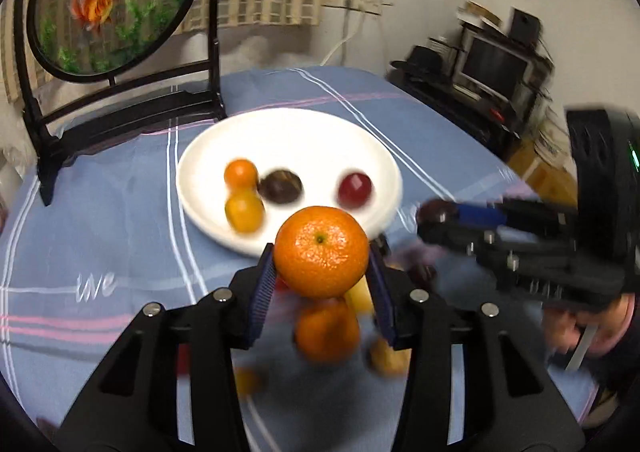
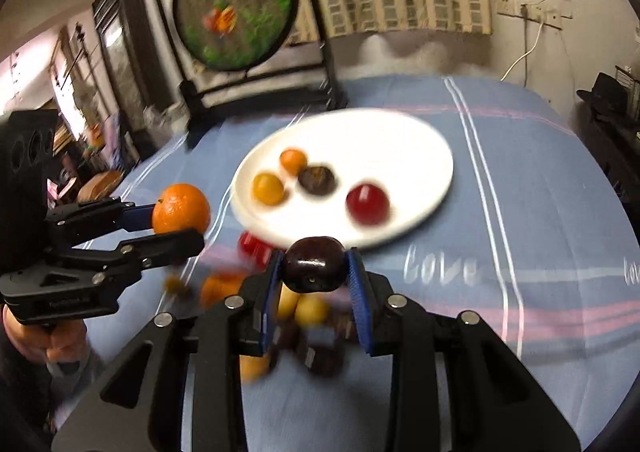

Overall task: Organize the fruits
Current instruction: 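Lower both fruits into the white plate and open both tools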

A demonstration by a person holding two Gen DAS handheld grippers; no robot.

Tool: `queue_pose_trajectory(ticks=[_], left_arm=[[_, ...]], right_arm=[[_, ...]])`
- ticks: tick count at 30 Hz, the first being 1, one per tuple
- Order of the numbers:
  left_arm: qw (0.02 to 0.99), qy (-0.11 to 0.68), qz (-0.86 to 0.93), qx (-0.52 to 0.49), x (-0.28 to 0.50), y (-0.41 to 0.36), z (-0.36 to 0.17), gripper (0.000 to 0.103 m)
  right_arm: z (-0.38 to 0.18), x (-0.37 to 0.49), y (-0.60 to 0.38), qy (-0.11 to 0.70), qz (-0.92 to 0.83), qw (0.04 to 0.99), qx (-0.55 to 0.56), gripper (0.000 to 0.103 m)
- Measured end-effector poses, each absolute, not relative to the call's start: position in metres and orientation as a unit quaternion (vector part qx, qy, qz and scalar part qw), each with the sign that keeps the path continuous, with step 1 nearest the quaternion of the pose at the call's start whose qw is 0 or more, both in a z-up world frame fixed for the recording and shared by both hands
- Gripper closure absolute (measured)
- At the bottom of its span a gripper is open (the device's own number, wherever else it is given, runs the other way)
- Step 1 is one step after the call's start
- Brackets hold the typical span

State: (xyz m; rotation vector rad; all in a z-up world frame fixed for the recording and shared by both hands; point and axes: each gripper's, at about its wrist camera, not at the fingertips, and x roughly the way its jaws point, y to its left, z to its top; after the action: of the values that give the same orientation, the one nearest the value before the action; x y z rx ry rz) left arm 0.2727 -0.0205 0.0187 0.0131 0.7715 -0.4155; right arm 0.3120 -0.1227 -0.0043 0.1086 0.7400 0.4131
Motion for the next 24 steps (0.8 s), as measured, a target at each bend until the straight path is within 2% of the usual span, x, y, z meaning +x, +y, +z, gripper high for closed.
queue_pose_trajectory(ticks=[6, 7, 8, 9, 10, 11, 17, 24], left_arm=[[0.897, 0.406, -0.175, 0.023, 0.333, -0.039, 0.000, 0.057], [0.896, 0.409, -0.168, 0.025, 0.336, -0.038, -0.001, 0.054], [0.898, 0.411, -0.156, 0.027, 0.338, -0.036, 0.000, 0.044], [0.902, 0.406, -0.145, 0.024, 0.338, -0.029, 0.006, 0.036], [0.907, 0.395, -0.144, 0.013, 0.333, -0.021, 0.014, 0.021], [0.915, 0.379, -0.141, -0.003, 0.326, -0.011, 0.023, 0.016], [0.942, 0.323, -0.094, -0.024, 0.271, 0.051, 0.050, 0.010], [0.934, 0.344, -0.062, -0.078, 0.225, 0.094, 0.014, 0.010]], right_arm=[[-0.019, 0.349, -0.106, 0.374, 0.198, 0.905, 0.034, 0.071], [-0.020, 0.353, -0.105, 0.375, 0.196, 0.905, 0.032, 0.070], [-0.019, 0.354, -0.105, 0.373, 0.196, 0.906, 0.031, 0.069], [-0.017, 0.354, -0.106, 0.371, 0.192, 0.908, 0.031, 0.059], [-0.013, 0.350, -0.109, 0.368, 0.187, 0.910, 0.033, 0.050], [-0.007, 0.344, -0.114, 0.356, 0.189, 0.914, 0.042, 0.042], [0.007, 0.298, -0.131, 0.349, 0.202, 0.914, 0.046, 0.042], [-0.016, 0.239, -0.090, 0.387, 0.273, 0.881, 0.014, 0.042]])
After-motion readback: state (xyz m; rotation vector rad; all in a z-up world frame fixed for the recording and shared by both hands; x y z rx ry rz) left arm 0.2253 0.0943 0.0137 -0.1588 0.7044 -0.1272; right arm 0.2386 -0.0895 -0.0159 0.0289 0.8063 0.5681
